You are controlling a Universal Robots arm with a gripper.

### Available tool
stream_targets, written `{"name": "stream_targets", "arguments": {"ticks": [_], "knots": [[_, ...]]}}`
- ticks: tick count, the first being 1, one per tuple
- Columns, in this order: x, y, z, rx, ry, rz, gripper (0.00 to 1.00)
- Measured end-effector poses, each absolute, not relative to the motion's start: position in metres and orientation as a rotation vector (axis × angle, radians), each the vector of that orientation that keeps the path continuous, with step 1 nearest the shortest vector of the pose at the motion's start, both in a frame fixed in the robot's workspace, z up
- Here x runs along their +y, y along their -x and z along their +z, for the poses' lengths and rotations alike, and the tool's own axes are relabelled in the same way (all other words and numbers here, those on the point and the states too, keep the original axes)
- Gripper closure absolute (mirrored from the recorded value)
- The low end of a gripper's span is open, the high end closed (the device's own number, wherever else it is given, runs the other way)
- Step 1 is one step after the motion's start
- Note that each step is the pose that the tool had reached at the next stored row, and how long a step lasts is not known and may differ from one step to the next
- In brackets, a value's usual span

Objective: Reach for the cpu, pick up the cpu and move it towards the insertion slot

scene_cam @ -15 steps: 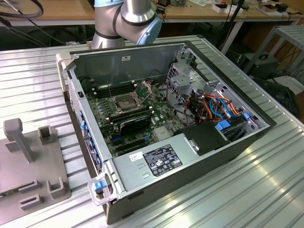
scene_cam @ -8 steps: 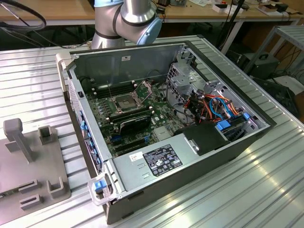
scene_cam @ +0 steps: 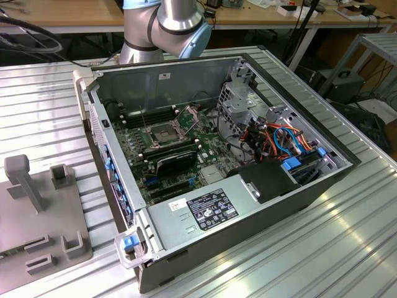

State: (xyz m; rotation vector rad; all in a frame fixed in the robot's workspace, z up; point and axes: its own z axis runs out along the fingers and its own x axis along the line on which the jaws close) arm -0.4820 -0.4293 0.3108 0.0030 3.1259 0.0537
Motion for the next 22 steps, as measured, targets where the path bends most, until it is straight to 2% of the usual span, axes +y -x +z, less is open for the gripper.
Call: {"name": "stream_targets", "arguments": {"ticks": [5,22], "knots": [[-0.432,0.481,0.296,3.125,-0.027,0.054,0.26],[-0.432,0.481,0.286,3.125,-0.027,0.054,0.26]]}}
